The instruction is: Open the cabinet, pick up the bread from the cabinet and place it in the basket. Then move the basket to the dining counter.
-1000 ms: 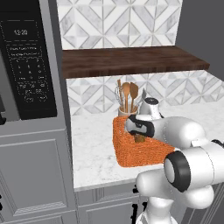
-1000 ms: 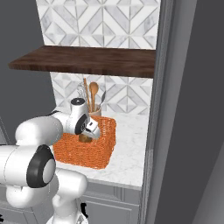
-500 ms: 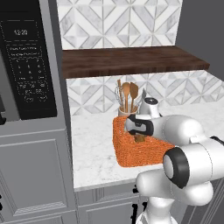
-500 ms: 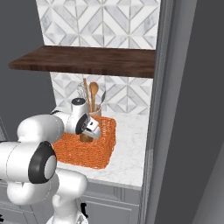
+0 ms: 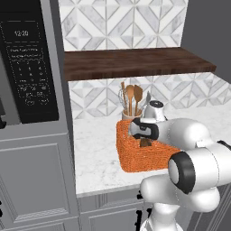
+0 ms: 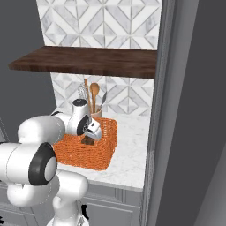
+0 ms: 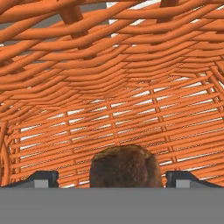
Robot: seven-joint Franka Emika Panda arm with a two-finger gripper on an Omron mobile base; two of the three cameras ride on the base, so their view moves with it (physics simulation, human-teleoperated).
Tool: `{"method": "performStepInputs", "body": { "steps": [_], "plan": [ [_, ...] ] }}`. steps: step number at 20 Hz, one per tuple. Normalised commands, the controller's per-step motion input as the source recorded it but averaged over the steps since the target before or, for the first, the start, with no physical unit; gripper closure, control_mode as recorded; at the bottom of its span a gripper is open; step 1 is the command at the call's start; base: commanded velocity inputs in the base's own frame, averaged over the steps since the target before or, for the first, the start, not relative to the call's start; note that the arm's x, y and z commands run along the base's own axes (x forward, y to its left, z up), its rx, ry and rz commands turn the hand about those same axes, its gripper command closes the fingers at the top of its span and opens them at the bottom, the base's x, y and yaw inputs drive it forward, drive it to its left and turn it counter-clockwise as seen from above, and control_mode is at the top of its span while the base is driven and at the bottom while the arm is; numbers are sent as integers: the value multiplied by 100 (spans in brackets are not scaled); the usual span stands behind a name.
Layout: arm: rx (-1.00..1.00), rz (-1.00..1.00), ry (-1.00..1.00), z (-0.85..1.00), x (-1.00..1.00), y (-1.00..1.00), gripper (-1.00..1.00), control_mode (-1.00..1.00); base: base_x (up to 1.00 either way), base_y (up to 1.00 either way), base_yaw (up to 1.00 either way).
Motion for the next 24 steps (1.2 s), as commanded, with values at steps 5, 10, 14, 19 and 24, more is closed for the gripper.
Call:
{"method": "performStepInputs", "body": {
  "steps": [5, 10, 14, 19, 24],
  "plan": [
    [0, 2, -2, 62, -19, 0, -100, -100, 0, 0, 0],
    [-1, 12, -8, 98, -90, 15, -100, -100, 0, 0, 0],
    [-5, 21, -4, 33, -95, 61, -100, -100, 0, 0, 0],
    [-6, 29, -1, 21, -38, 51, -100, -100, 0, 0, 0],
    [-9, 30, 4, 1, 11, 31, -100, -100, 0, 0, 0]
  ]
}}
